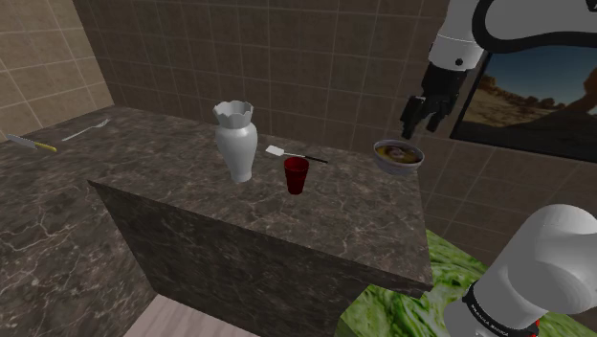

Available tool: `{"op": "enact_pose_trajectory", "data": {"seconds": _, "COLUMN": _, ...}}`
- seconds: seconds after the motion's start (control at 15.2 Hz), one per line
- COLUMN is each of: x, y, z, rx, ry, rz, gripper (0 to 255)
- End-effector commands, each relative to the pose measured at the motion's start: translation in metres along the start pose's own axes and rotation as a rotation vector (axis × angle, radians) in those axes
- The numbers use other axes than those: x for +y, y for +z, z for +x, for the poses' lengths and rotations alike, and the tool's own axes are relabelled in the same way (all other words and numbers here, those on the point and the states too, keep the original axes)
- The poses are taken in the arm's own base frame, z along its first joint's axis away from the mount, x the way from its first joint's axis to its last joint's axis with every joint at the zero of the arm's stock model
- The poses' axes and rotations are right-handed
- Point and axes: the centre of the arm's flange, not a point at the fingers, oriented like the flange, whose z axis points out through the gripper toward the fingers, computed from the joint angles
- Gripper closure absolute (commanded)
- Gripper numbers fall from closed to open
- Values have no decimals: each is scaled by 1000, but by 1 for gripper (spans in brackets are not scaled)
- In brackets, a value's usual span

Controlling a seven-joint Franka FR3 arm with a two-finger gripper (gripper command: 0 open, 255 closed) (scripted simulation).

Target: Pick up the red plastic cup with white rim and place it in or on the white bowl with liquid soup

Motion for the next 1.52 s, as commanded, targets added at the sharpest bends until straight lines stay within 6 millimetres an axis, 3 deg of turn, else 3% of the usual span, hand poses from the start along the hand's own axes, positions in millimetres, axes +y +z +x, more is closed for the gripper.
{"op": "enact_pose_trajectory", "data": {"seconds": 0.0, "x": 0, "y": 0, "z": 0, "rx": 0, "ry": 0, "rz": 0, "gripper": 0}}
{"op": "enact_pose_trajectory", "data": {"seconds": 1.45, "x": -181, "y": 146, "z": 205, "rx": -75, "ry": -27, "rz": -130, "gripper": 0}}
